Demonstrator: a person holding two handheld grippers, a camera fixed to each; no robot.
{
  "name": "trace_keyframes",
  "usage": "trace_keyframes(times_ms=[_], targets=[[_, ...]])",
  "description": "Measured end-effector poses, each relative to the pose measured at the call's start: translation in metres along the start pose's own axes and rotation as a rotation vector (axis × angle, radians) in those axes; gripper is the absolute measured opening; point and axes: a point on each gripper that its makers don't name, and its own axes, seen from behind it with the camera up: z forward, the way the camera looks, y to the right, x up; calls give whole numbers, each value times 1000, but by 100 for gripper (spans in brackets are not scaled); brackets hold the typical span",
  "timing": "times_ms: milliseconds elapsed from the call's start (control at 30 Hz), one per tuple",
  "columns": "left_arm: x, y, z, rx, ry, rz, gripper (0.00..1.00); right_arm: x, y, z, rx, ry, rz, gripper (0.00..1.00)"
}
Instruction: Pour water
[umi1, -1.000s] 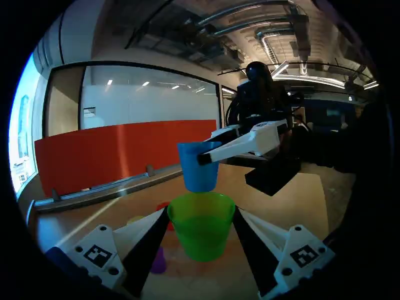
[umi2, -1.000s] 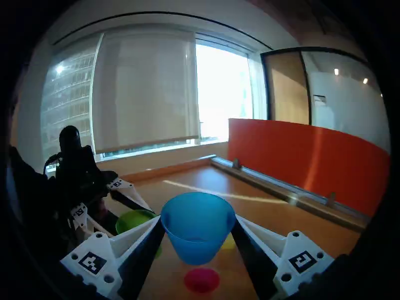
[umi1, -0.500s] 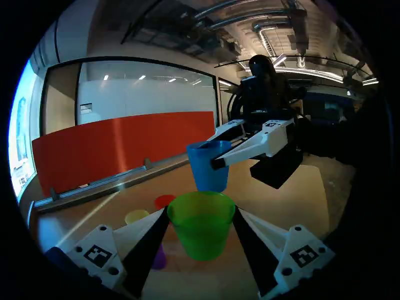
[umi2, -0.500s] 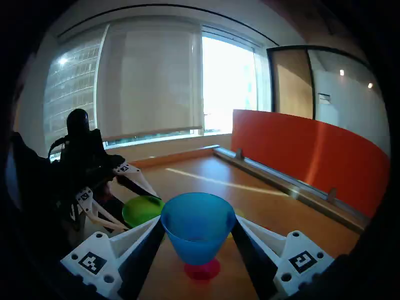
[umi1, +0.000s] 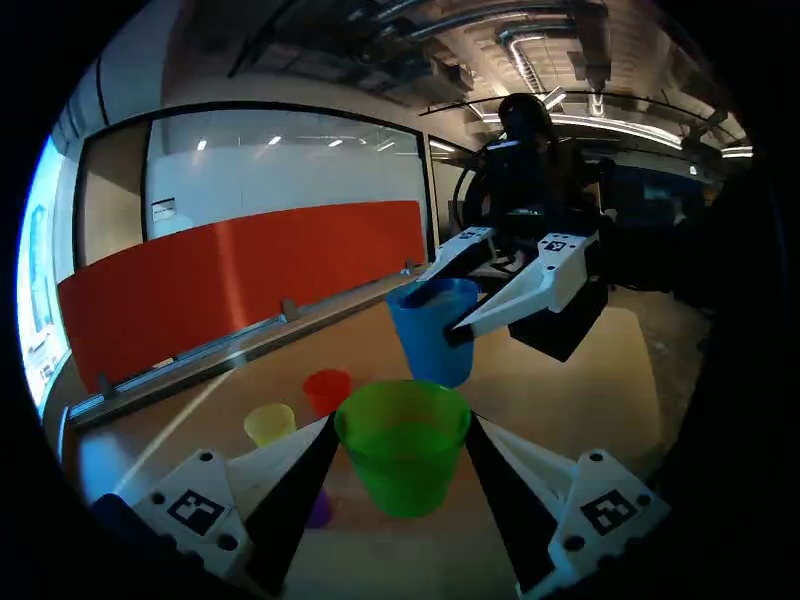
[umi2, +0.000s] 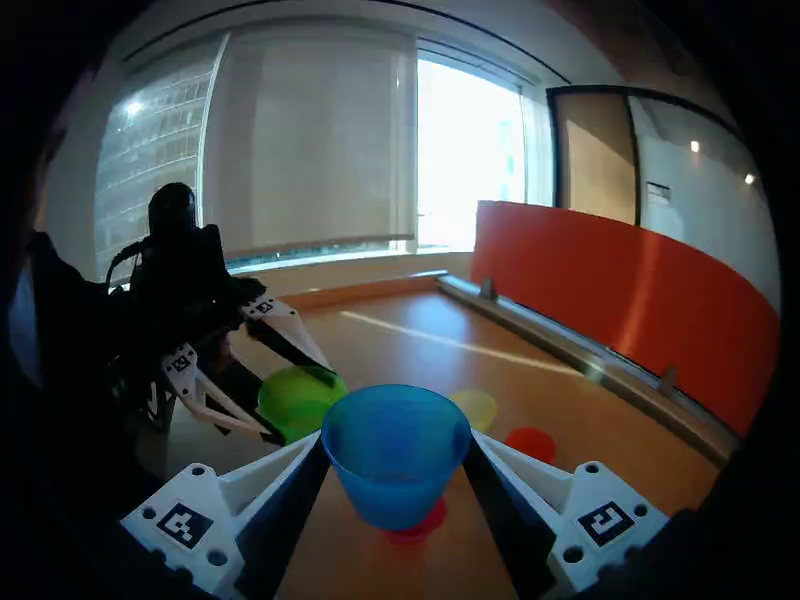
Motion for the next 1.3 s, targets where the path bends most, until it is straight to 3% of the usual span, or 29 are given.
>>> trace_keyframes(times_ms=[700,1300], targets=[[-39,20,15,-63,-133,40,88,-59,-12,-7,42,-113,-56,92],[-72,26,24,-103,-241,39,88,-103,-16,-5,80,-209,-114,93]])
